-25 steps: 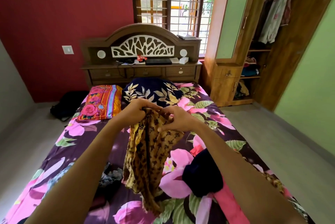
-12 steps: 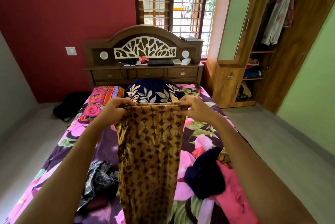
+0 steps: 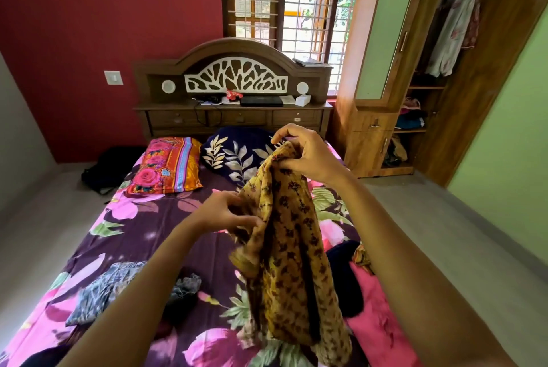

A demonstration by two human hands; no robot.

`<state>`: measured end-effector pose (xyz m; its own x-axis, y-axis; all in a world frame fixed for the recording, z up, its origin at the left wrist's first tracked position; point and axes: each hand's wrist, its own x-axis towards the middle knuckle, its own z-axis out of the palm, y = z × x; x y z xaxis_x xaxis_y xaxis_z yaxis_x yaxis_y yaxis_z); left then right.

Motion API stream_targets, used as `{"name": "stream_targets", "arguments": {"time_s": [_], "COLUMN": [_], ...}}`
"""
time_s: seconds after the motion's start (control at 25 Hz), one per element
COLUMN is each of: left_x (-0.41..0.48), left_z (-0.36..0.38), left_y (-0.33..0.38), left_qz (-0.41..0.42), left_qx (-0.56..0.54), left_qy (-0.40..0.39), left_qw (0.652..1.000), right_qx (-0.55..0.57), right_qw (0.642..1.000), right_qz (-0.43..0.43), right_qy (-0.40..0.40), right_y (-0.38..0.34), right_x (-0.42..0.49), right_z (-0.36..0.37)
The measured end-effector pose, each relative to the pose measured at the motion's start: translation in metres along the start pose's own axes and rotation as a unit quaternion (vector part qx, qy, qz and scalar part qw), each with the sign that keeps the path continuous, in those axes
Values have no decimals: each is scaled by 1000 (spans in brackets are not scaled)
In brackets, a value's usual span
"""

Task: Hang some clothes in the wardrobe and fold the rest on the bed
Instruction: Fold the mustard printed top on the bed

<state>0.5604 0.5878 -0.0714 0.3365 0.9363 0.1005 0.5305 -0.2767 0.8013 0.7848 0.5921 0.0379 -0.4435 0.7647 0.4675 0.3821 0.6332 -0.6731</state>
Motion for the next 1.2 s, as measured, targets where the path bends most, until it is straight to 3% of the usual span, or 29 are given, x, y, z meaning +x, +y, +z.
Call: {"name": "stream_targets", "arguments": {"time_s": [0.16,0.28,0.44,0.6,0.84,1.0,1.2], "left_x": [7,6,13,18,2,1,2], "left_z": [19,28,37,19,-26,-44,-49], "left_y": [8,36,48,21,5,3,7], "left_qz": [-9,53,52,61,17,30,39], "left_qx": [-86,-56,-78,32,-20,-114,-132], "left_qy": [-12,16,50,83,-59,-21,45], "left_qw": [996,997,994,994,998,993,989], "right_qx": [-50,-88,-111,-61,-42,7,62], "right_qw": [998,995,992,996,996,992,985], "right_qz": [10,22,16,26,51,79,102], "right_qy": [33,49,56,62,58,99,121], "right_y": [8,15,16,23,41,50,49], "right_x": [-2,-4,-5,-7,-19,-28,-34], "right_z": [-5,-6,-1,-9,-25,-40,-44]}}
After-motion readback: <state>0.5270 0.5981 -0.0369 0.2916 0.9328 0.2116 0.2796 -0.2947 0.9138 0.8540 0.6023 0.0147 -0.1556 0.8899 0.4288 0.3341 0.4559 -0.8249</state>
